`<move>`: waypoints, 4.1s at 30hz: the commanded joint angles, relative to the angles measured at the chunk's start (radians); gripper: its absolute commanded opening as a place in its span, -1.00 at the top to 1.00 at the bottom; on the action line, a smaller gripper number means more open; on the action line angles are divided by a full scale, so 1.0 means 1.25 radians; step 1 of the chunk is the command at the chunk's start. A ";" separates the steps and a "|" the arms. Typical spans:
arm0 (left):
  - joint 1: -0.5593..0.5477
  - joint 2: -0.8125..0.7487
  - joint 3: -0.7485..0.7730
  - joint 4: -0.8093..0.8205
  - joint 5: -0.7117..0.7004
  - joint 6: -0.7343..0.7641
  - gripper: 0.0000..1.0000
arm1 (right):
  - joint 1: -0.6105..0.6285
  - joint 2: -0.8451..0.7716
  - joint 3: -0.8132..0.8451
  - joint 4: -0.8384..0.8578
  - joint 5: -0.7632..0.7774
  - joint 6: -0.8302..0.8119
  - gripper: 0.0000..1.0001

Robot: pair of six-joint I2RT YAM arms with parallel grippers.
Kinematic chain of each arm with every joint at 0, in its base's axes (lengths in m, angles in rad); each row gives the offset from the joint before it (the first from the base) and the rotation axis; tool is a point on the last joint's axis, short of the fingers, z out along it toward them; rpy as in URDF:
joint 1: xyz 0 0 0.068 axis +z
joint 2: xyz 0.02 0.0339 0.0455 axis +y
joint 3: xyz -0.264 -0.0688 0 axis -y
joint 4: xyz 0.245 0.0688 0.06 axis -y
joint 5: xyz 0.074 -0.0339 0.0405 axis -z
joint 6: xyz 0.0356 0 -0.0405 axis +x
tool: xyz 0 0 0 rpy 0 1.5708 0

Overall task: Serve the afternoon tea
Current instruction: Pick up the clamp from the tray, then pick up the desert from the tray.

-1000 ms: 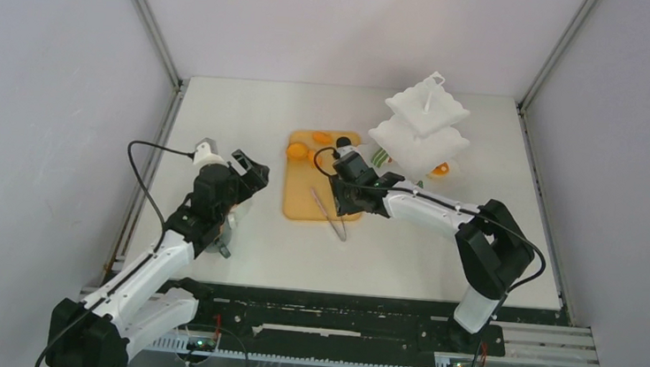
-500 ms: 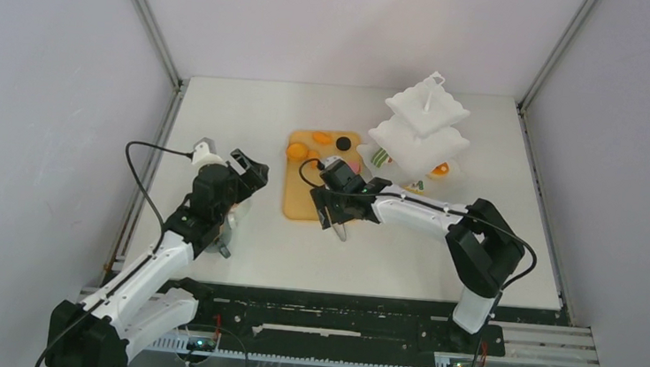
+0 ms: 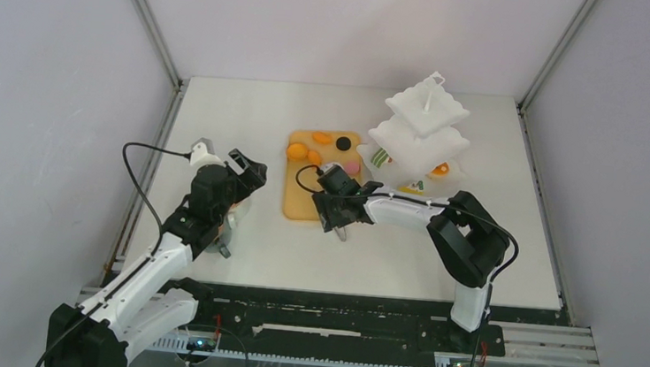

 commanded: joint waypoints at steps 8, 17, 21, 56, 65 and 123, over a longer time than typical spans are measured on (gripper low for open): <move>0.006 0.005 0.005 0.016 -0.020 -0.001 -0.79 | -0.013 -0.008 -0.027 0.054 -0.026 -0.005 0.02; 0.005 0.014 0.017 0.021 -0.023 0.001 -0.78 | -0.021 -0.047 -0.018 0.049 -0.030 0.004 0.08; 0.005 0.023 0.027 0.024 -0.021 0.003 -0.78 | -0.024 -0.064 -0.001 0.036 -0.030 0.004 0.09; 0.005 0.228 0.225 0.048 0.048 0.026 -0.78 | -0.094 0.105 0.353 -0.158 -0.086 -0.010 0.14; 0.006 0.240 0.225 0.061 0.055 0.020 -0.78 | -0.093 0.173 0.403 -0.225 -0.094 -0.003 0.14; 0.031 0.252 0.181 0.103 0.059 0.010 -0.78 | -0.151 0.477 0.850 -0.461 -0.082 0.005 0.10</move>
